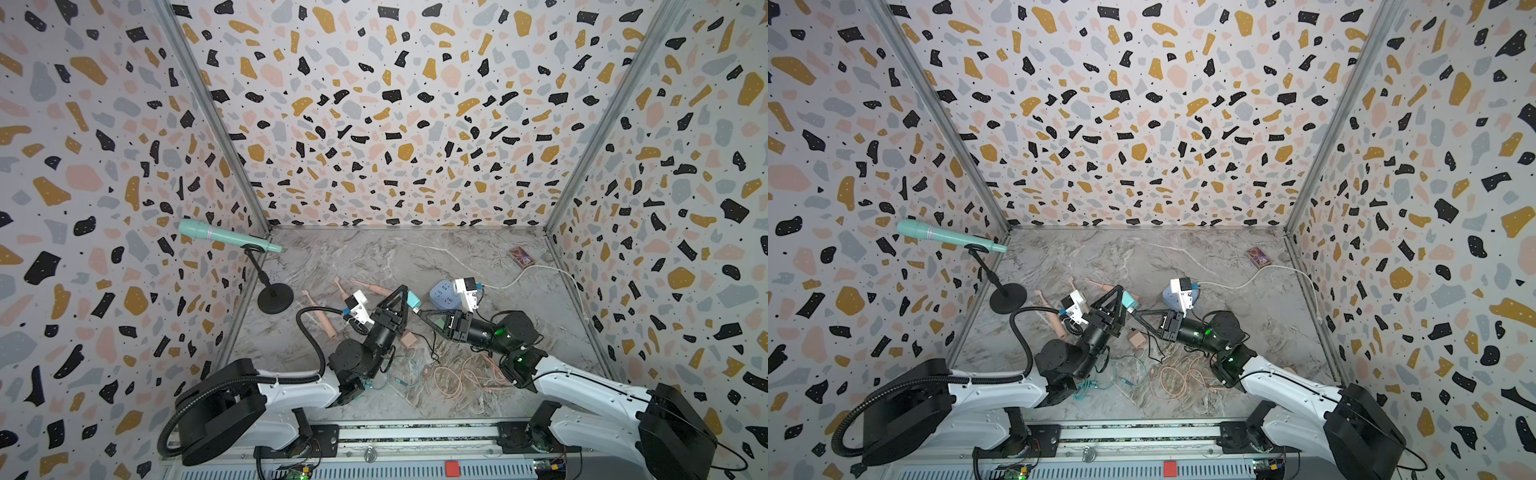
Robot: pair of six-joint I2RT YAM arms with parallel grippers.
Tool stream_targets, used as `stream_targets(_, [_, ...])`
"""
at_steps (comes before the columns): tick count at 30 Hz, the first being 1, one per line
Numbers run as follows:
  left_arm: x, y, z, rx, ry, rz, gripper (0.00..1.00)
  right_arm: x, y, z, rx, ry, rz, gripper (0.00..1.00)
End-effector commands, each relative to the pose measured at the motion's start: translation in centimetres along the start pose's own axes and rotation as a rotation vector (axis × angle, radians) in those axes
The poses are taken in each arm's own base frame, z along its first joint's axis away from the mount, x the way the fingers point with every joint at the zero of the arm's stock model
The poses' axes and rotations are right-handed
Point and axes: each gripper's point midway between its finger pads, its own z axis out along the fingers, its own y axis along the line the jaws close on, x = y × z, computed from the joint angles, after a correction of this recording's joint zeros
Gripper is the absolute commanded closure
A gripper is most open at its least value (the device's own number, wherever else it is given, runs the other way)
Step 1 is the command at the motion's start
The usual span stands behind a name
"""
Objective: Charge the electric toothbrush
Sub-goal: Insert the charging cable into the plug.
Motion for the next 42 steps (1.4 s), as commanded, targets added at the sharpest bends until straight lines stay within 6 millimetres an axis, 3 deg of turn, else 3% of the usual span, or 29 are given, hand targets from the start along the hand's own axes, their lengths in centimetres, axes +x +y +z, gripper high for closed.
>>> stream_targets(1, [1.2, -1.9, -0.3, 0.07, 0.046, -0.002, 1.0, -2.0, 1.6, 0.4, -0.01, -0.077, -0.044, 1.0])
stream_targets(42, [4.1, -2.5, -0.6, 0.086, 0.103, 0.022, 1.0, -3.6, -0.3, 1.1, 0.098, -0.134, -0.058, 1.0])
